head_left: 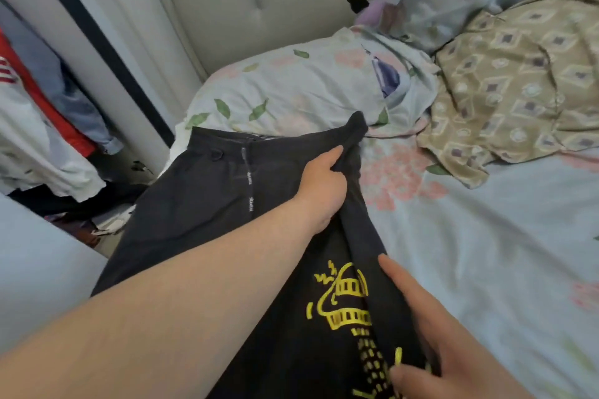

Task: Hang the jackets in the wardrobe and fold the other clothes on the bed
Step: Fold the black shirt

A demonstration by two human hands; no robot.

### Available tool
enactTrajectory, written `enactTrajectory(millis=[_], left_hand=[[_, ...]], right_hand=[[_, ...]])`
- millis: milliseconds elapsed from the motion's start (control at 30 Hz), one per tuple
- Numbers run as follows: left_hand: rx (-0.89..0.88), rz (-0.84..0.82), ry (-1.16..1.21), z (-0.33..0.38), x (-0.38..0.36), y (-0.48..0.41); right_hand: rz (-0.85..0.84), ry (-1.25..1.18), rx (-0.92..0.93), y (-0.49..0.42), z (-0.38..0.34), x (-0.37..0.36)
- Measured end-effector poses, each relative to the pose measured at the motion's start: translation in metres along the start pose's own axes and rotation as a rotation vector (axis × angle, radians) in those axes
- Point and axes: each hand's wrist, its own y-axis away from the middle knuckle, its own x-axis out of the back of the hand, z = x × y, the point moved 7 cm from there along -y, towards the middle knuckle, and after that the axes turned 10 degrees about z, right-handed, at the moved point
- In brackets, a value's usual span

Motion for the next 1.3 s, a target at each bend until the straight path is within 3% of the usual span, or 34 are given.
enactTrajectory(millis=[100,300,633,900,1167,1300], left_hand=[[0.132,-0.005,0.192,0.003,0.037,0.003],[0.180,-0.013,0.444,0.028,0.114,0.002],[0.150,0.129,0.262,-0.017,0.265,-0.054],[0.268,0.284,0.282,-0.102,0.357,-0.061],[0.300,0.298,0.182,-0.161,0.390,0.024],[0.446,0.321,0.059,-0.200,0.409,0.124]], right_hand=[[0.009,-0.102,0.036,0.001,-0.018,-0.026],[-0.059,-0.078,0.038,-0.018,-0.074,-0.114],[-0.141,0.211,-0.101,-0.107,-0.076,-0.268],[0.012,0.356,-0.149,-0.162,-0.029,-0.373],[-0.020,0.337,-0.192,-0.130,-0.009,-0.364],[0.000,0.522,-0.145,-0.085,-0.012,-0.331]])
